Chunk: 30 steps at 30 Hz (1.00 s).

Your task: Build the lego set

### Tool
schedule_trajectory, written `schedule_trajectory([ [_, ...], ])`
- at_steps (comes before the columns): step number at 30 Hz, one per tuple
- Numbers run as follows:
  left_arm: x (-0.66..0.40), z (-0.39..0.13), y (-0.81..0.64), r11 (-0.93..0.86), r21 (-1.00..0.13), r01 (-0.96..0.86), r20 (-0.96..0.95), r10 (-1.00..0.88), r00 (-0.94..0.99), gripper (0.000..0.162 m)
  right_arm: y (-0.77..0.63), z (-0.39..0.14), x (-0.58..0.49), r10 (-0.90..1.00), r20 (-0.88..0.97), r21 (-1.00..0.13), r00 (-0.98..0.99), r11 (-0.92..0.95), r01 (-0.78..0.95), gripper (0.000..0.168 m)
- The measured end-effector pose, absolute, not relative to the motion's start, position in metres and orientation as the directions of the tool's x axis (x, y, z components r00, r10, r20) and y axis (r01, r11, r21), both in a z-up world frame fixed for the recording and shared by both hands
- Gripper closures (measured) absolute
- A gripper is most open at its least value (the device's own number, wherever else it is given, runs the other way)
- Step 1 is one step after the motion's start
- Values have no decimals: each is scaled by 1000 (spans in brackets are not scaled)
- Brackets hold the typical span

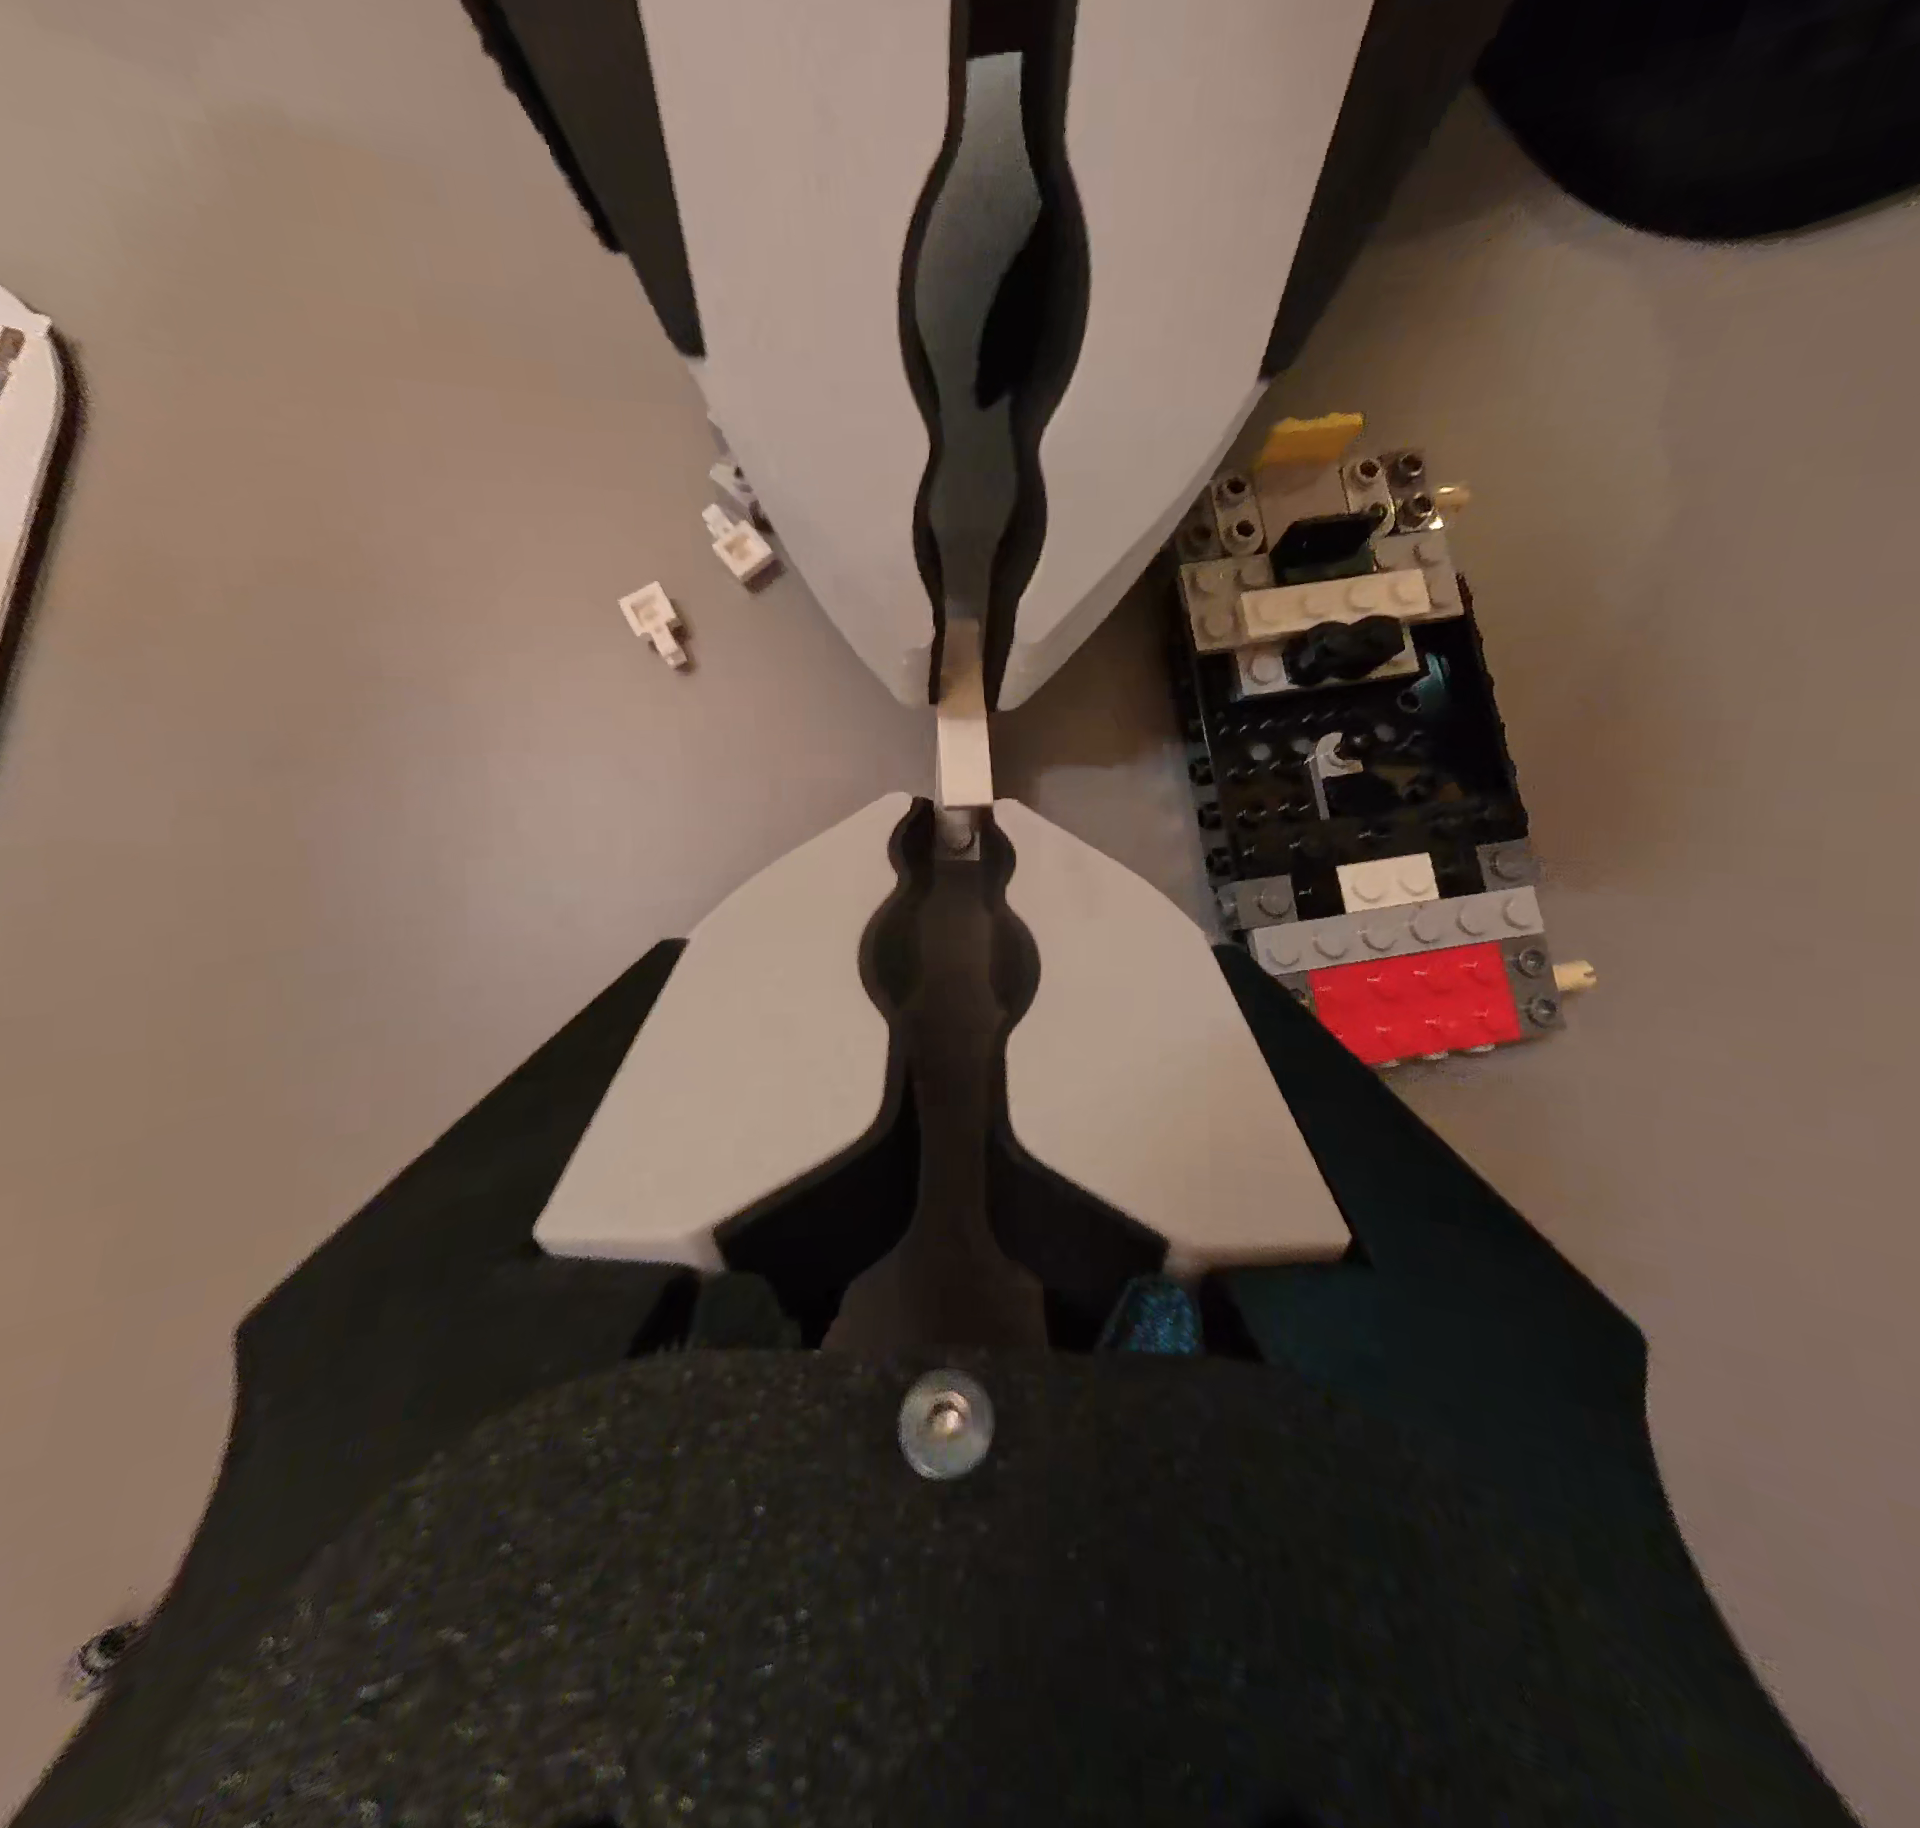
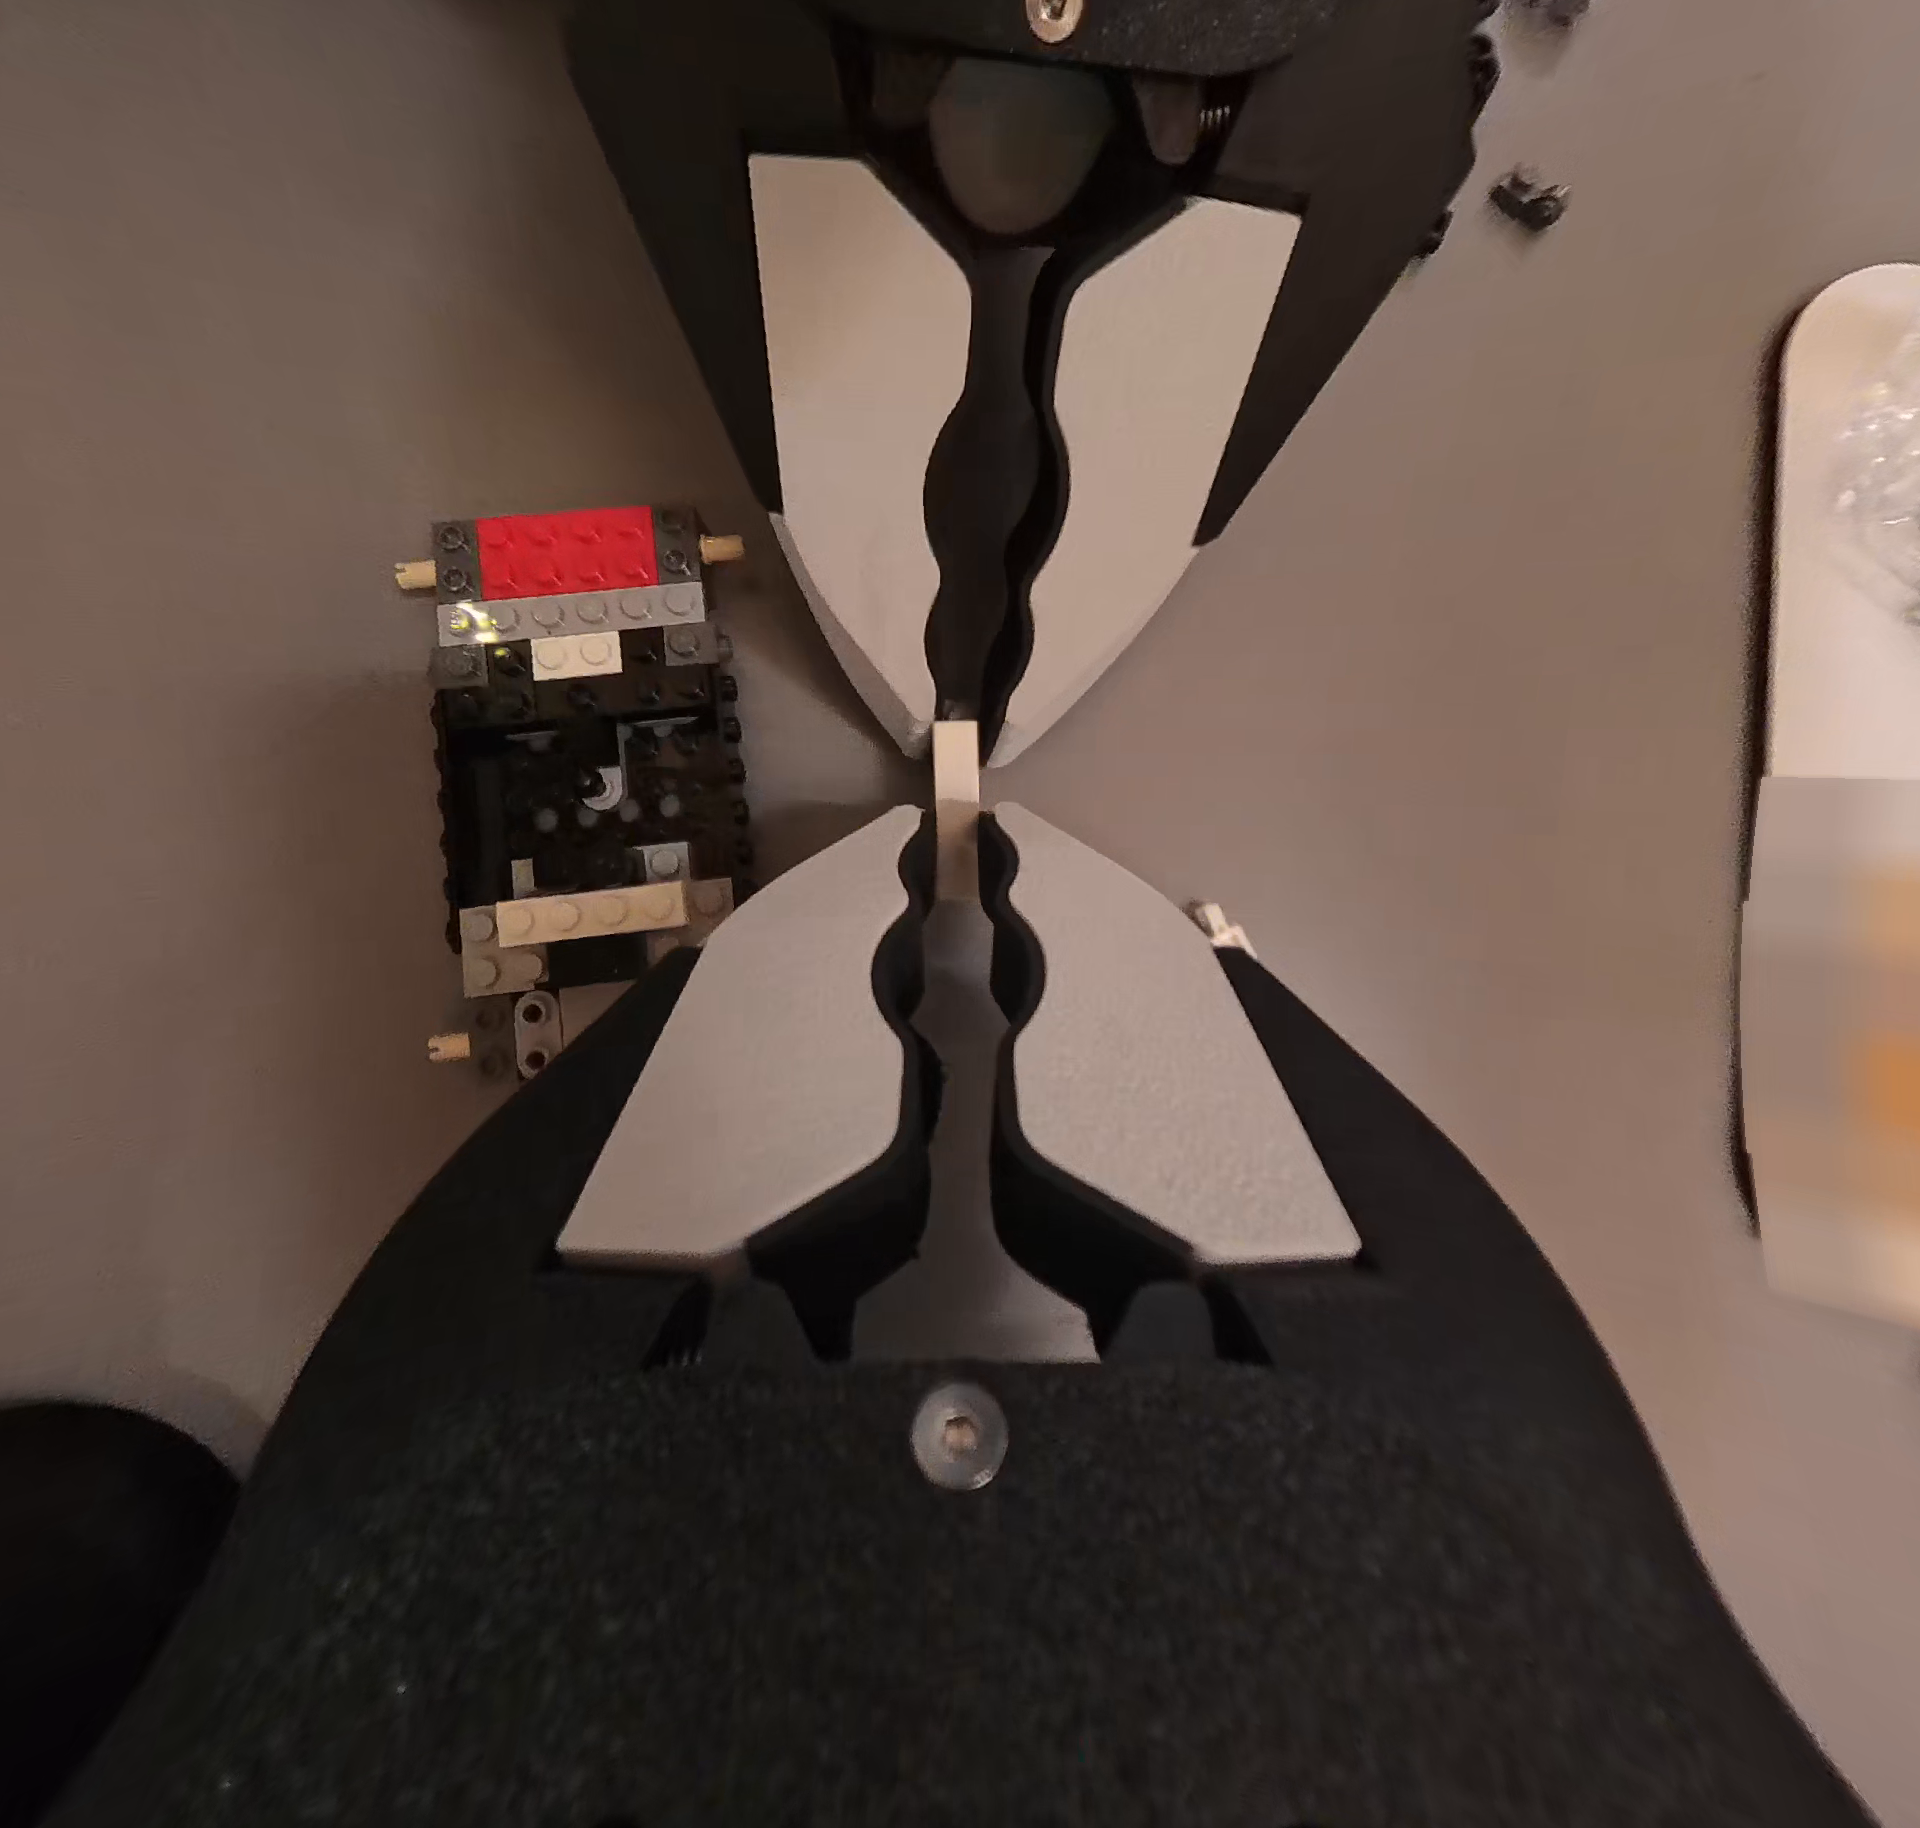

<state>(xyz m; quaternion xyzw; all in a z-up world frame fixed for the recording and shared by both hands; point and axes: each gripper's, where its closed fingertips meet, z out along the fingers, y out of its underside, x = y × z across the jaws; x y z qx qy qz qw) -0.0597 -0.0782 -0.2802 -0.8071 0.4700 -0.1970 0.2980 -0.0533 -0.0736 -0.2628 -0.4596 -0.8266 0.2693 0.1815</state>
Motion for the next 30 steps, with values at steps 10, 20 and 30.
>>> schedule_trajectory([
  [10,-61,-280,-80,-364,-662,-655,16,-881,474,143,-75,-266,-54,859,53,-593,-509,437,676,161],
  [20,-63,-280,-82,-387,-665,-638,34,-870,492,145,-74,-267,-55,872,50,-582,-486,421,696,161],
  [30,-67,-280,-86,-389,-659,-644,36,-872,489,134,-69,-265,-55,887,56,-566,-459,407,717,161],
])
